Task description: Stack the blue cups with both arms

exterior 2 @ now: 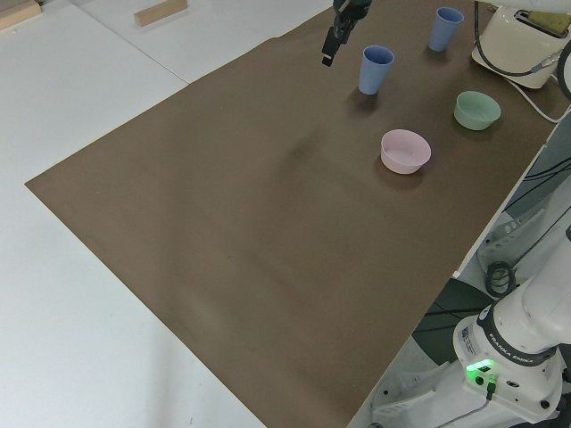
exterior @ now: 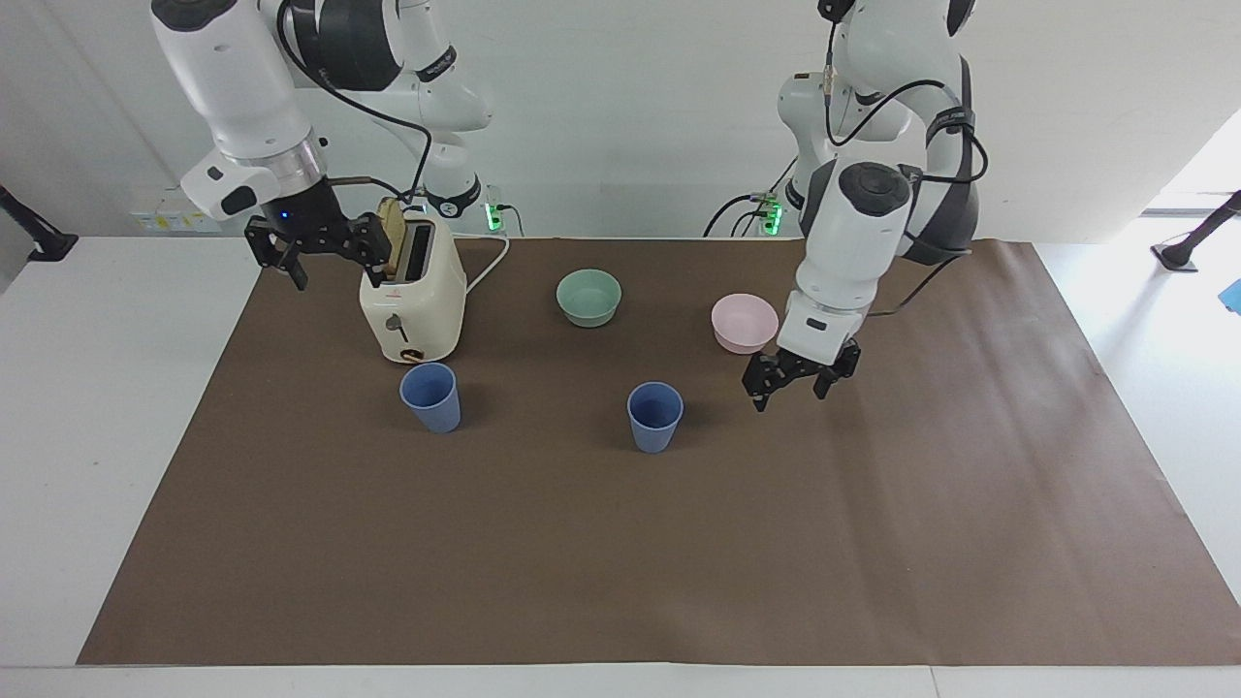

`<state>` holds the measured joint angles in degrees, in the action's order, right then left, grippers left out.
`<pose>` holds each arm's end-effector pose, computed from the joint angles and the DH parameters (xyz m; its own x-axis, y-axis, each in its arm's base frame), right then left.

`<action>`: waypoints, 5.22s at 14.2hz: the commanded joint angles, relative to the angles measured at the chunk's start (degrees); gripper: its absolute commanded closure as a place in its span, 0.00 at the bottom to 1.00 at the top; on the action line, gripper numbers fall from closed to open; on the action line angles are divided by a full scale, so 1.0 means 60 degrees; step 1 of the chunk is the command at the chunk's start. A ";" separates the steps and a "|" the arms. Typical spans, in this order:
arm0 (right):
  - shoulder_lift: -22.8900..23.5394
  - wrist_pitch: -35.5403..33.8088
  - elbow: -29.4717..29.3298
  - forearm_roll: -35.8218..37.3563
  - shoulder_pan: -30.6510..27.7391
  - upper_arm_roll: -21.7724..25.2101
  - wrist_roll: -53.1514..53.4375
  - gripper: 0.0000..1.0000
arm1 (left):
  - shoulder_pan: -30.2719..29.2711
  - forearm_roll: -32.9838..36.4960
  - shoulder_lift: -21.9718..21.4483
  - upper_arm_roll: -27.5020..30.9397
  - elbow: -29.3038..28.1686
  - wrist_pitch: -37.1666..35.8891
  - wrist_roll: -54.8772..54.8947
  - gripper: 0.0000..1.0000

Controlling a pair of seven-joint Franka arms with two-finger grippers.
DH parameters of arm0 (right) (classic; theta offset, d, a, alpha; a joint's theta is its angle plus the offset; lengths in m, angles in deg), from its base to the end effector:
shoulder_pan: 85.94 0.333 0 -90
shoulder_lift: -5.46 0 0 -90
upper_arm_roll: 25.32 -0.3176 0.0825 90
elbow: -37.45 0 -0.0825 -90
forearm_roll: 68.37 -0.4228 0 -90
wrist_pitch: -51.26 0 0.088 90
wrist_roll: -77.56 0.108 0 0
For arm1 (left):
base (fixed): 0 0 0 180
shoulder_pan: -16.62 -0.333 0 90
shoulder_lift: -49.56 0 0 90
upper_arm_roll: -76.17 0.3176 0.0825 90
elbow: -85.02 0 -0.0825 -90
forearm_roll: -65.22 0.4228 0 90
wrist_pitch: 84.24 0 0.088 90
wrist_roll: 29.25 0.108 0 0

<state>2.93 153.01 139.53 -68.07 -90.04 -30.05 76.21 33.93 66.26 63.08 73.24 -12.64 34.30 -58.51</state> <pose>0.5911 0.0068 0.5605 0.9986 0.0357 0.0380 0.0353 -0.9993 0.0097 0.6388 -0.2320 0.4510 0.9815 0.1537 0.1145 0.1478 -0.9873 0.0584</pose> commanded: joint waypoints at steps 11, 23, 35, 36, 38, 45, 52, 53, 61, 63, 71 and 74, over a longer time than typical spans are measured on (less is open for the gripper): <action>0.1725 0.2421 0.1605 -0.0212 0.0082 -0.0017 -0.0127 0.00 | -0.2841 -0.0393 -0.2281 -0.0069 -0.0204 -0.3217 0.5668 0.00; 0.2311 0.3535 0.2147 -0.0212 0.0243 -0.0031 -0.0156 0.00 | -0.2841 -0.0437 -0.2779 -0.0025 0.1922 -0.5623 0.5404 0.00; 0.2311 0.2541 0.1009 -0.0374 0.0287 -0.1039 0.2225 1.00 | -0.2826 -0.0540 -0.2986 -0.0084 0.1995 -0.6252 0.5228 0.00; 0.2326 0.2278 0.0657 -0.0374 0.0302 -0.1274 0.2870 1.00 | -0.2826 -0.0540 -0.3000 -0.0084 0.1966 -0.6353 0.5228 0.00; 0.2370 0.2216 0.0187 -0.0359 0.0360 -0.1641 0.3956 1.00 | -0.2812 -0.0540 -0.3059 -0.0084 0.1907 -0.6384 0.5228 0.00; 0.3057 0.2201 -0.1644 -0.0374 0.2423 -0.1716 0.7780 1.00 | -0.2797 -0.0540 -0.3103 -0.0084 0.1819 -0.6413 0.5243 0.00; 0.3527 0.3326 -0.2467 -0.1353 0.3114 -0.1716 0.8399 1.00 | -0.2841 -0.0525 -0.3088 -0.0084 0.1848 -0.6369 0.5272 0.00; 0.3527 0.3475 -0.2438 -0.1572 0.3114 -0.1716 0.8399 1.00 | -0.2855 -0.0525 -0.3088 -0.0084 0.1834 -0.6383 0.5272 0.00; 0.3659 0.3183 -0.1794 -0.1443 0.3334 -0.1701 0.8194 1.00 | -0.2841 -0.0525 -0.3088 -0.0084 0.1834 -0.6369 0.5272 0.00; 0.3659 0.3213 -0.1530 -0.1341 0.3320 -0.1701 0.8165 1.00 | -0.2841 -0.0525 -0.3088 -0.0084 0.1848 -0.6369 0.5272 0.00; 0.3615 0.3081 -0.1441 -0.1282 0.3202 -0.1687 0.8150 1.00 | -0.2855 -0.0525 -0.3088 -0.0084 0.1848 -0.6383 0.5272 0.00; 0.3644 0.3110 -0.1427 -0.1282 0.3188 -0.1687 0.8121 1.00 | -0.2841 -0.0525 -0.3088 -0.0084 0.1848 -0.6383 0.5272 0.00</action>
<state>25.56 171.86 129.96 -76.19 -70.23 -39.77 125.91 17.29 63.71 45.60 72.85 -0.92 -3.35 -26.60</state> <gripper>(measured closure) 0.960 0.000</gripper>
